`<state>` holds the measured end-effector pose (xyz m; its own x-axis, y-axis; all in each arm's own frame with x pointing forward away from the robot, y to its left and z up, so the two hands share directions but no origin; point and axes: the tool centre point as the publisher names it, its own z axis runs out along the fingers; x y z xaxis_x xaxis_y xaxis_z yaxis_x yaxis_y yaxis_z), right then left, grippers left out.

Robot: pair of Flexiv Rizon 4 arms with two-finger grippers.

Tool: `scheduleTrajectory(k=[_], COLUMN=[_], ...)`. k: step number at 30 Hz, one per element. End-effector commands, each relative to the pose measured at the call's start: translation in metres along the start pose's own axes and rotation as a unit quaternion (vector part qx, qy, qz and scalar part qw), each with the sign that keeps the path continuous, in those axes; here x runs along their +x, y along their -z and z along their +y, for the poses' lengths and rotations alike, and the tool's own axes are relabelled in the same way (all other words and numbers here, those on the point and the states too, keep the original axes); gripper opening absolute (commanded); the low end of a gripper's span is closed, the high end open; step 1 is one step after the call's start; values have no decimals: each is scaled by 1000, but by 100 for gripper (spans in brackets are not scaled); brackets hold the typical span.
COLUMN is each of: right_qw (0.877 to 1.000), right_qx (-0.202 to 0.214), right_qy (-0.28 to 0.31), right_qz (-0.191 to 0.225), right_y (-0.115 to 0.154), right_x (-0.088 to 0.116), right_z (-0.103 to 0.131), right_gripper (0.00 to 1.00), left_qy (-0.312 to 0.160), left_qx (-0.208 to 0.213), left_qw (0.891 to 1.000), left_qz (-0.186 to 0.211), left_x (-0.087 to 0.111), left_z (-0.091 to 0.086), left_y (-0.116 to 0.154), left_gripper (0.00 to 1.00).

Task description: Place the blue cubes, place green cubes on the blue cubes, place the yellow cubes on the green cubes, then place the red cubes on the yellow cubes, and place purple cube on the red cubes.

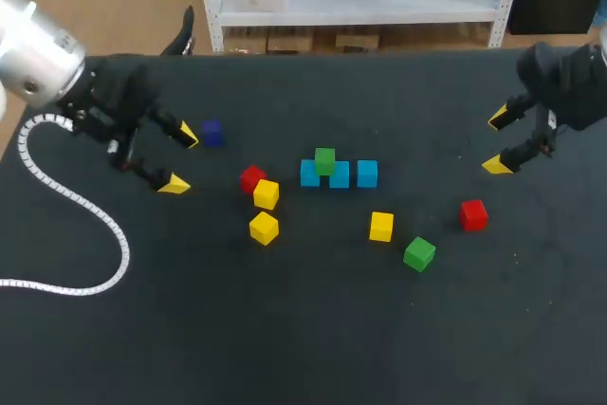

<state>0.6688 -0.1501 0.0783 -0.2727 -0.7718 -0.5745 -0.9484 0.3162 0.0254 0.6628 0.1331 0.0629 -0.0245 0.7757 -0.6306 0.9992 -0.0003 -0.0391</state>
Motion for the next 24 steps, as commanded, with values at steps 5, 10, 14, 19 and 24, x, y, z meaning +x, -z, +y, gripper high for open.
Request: scheduleTrajectory(k=[5,10,14,19,24], right_qw=[1000,993,970,907,836], right_qx=[-1,-11,-71,-175,-262], right_qy=[0,117,234,383,481], right_qz=[-1,-24,-19,-23,-8], right_y=[0,5,5,-1,-18], right_x=[0,-6,-7,-2,3], right_z=[0,22,47,78,94], right_gripper=[100,100,100,100,100], left_qy=[-14,-14,-14,-14,-14], left_qx=[9,9,9,9,9], left_qw=[1000,1000,1000,1000,1000], left_qz=[-1,-1,-1,-1,-1], left_x=[-1,-1,-1,-1,-1], left_z=[13,13,13,13,13], left_y=[-3,-3,-3,-3,-3], left_gripper=[100,100,100,100,100])
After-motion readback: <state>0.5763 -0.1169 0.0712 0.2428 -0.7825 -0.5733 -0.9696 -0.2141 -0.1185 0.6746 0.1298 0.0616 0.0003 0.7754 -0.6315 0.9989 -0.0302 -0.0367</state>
